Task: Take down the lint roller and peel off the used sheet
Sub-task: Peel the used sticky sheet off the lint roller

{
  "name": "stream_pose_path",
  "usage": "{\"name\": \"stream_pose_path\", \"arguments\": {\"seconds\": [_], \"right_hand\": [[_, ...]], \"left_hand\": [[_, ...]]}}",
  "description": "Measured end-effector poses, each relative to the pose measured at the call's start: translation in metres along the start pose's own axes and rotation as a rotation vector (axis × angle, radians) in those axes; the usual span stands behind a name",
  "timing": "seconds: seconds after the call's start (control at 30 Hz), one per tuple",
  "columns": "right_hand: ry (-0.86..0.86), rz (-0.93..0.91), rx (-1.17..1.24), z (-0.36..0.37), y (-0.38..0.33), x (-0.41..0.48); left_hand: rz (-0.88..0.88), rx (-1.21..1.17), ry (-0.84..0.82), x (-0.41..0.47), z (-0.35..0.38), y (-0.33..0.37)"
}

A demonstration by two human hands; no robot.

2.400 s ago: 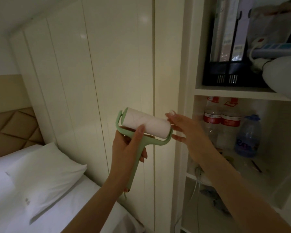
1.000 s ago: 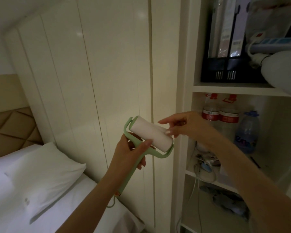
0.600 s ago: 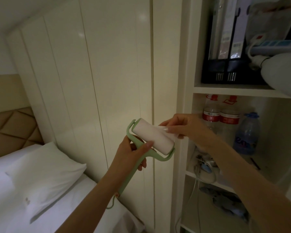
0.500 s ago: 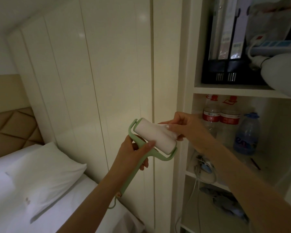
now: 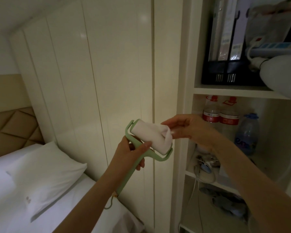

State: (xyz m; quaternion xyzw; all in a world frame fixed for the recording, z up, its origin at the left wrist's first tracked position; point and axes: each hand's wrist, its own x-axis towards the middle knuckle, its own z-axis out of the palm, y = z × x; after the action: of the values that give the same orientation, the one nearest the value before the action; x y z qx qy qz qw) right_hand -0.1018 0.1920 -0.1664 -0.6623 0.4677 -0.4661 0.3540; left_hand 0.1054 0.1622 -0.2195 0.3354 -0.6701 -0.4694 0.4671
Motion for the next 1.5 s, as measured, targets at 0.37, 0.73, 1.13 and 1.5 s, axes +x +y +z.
{"name": "stream_pose_path", "arguments": {"seconds": [0.37,0.73,1.13,1.5], "right_hand": [[0.225,-0.097,-0.341,0.013,-0.007,0.005],[0.202,-0.197,-0.303,0.022,-0.003,-0.002],[0.019,0.064,0.1,0.008,-0.007,-0.002],[0.119,0.03,-0.183,0.013,-0.007,0.001]], "left_hand": [[0.01,0.03,-0.039,-0.004,0.004,-0.001],[-0.001,-0.018,-0.007,-0.004,0.006,0.003],[-0.016,0.011,-0.002,-0.004,0.005,0.002],[-0.013,0.035,-0.017,-0.004,0.007,0.0]]}}
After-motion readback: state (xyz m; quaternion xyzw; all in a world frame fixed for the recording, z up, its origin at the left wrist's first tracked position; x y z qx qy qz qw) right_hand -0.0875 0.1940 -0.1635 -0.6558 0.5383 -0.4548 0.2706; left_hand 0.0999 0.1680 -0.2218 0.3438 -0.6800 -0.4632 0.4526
